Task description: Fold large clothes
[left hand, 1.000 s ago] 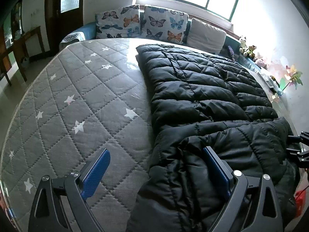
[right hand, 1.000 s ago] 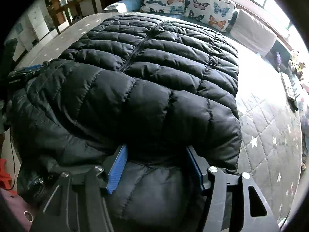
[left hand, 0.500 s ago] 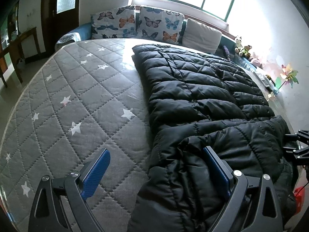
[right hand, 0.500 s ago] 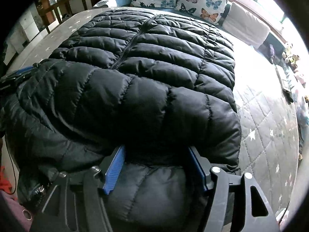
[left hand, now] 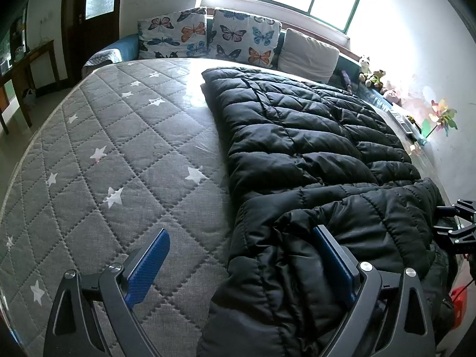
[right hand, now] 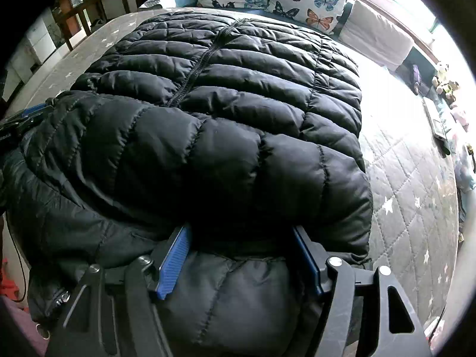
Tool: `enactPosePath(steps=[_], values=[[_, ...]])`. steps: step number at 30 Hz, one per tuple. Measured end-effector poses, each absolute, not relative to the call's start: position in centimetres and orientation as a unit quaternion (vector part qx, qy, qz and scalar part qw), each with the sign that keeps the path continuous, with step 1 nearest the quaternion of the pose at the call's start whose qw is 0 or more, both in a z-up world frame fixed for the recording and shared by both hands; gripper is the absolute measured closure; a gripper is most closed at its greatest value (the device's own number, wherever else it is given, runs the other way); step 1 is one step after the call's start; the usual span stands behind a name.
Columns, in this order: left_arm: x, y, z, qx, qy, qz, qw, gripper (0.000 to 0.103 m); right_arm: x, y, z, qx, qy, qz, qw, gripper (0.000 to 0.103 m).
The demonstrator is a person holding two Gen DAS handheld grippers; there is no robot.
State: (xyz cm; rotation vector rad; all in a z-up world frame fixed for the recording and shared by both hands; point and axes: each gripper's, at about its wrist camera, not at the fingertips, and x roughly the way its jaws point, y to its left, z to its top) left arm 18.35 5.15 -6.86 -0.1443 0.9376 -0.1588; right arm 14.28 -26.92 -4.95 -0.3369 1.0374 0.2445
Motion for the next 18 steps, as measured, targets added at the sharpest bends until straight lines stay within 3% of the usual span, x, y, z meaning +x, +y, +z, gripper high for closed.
enactPosePath(steps=[18], values=[[18.31,5.01,-7.02,-0.068,0.453,-0.074,0.886,0.0,14.12,-27.09,-5.04,-0.155,0.484,0.122,0.853,0.029]])
